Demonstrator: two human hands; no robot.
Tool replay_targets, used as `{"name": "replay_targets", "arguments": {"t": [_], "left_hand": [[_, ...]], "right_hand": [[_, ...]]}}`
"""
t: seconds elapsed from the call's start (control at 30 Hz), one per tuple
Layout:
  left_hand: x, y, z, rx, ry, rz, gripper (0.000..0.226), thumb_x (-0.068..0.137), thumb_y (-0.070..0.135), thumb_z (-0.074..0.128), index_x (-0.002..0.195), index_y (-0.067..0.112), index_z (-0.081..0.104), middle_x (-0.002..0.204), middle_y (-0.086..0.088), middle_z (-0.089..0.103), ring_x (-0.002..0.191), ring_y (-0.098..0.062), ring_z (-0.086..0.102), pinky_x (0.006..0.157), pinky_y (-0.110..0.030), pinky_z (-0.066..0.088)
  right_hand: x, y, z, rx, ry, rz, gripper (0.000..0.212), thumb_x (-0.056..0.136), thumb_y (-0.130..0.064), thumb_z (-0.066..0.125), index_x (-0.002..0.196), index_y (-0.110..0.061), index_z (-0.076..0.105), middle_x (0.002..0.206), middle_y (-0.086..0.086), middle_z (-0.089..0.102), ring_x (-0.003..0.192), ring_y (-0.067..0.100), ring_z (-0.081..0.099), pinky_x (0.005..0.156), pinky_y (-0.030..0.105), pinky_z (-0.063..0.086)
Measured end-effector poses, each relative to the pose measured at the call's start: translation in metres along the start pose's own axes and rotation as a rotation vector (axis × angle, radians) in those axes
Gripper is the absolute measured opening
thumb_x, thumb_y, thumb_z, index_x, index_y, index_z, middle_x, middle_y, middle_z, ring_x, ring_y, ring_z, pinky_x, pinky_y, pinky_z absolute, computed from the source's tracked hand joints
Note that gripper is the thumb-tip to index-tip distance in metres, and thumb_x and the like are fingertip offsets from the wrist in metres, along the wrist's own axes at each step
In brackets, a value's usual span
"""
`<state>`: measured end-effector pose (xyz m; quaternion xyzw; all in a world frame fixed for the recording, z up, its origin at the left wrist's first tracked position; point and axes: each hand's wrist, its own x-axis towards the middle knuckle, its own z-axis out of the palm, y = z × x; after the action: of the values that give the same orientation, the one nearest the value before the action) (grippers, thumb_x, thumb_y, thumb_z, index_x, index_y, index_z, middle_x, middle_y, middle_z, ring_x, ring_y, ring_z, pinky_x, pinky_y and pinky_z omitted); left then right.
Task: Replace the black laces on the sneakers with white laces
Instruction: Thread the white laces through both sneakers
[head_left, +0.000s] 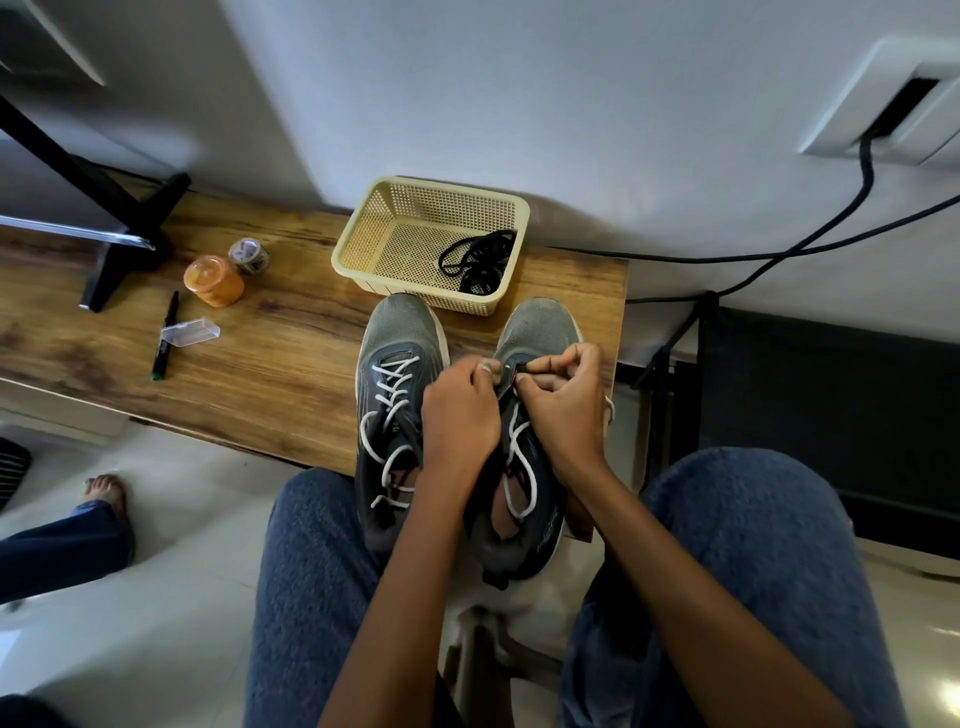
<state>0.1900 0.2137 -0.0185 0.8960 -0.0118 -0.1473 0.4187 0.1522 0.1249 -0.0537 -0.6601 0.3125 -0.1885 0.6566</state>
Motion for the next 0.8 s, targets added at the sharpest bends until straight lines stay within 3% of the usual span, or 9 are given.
{"name": "replay_targets", "arguments": {"t": [0.13,0.33,0.47,0.63,0.8], "left_hand": [[0.015,0.007,-0.003,0.166,-0.019,0.075,0.029,0.092,0.019,0.058,0.119,0.027,0.066,0.11,0.004,0.071,0.104,-0.015,0.063,0.09,-0.027,0.046],[0.023,0.007,-0.004,0.349,0.016,0.198,0.015,0.09,0.026,0.061,0.098,0.033,0.072,0.098,0.005,0.072,0.094,-0.02,0.064,0.078,-0.033,0.05],[0.024,0.004,-0.006,0.341,-0.016,0.251,0.011,0.09,0.025,0.062,0.094,0.029,0.071,0.093,0.002,0.072,0.09,-0.022,0.064,0.079,-0.038,0.051],[0.027,0.003,-0.006,0.365,-0.064,0.298,0.006,0.091,0.021,0.061,0.091,0.021,0.068,0.091,-0.002,0.069,0.086,-0.024,0.063,0.078,-0.042,0.051],[0.032,0.0,-0.005,0.406,-0.142,0.33,0.006,0.091,0.019,0.058,0.093,0.015,0.063,0.093,-0.006,0.065,0.086,-0.027,0.061,0.078,-0.045,0.05]], "right_hand": [[0.0,0.0,-0.001,-0.02,-0.011,-0.04,0.042,0.08,0.005,0.062,0.085,-0.026,0.035,0.09,0.013,0.064,0.075,0.015,0.068,0.065,0.016,0.051],[0.001,-0.001,-0.002,-0.043,-0.017,-0.049,0.034,0.08,0.006,0.062,0.091,-0.016,0.038,0.091,0.013,0.064,0.074,0.011,0.066,0.062,0.011,0.047],[0.001,0.0,-0.001,-0.061,-0.005,-0.054,0.04,0.079,0.006,0.062,0.083,-0.025,0.037,0.089,0.012,0.063,0.074,0.012,0.066,0.063,0.013,0.049],[0.0,-0.001,-0.002,-0.07,-0.009,-0.053,0.03,0.08,0.005,0.062,0.089,-0.015,0.042,0.087,0.008,0.063,0.075,0.012,0.066,0.061,0.01,0.047],[0.0,0.0,-0.003,-0.09,-0.01,-0.059,0.03,0.08,0.004,0.062,0.084,-0.02,0.045,0.087,0.007,0.064,0.075,0.012,0.064,0.063,0.011,0.048]]}}
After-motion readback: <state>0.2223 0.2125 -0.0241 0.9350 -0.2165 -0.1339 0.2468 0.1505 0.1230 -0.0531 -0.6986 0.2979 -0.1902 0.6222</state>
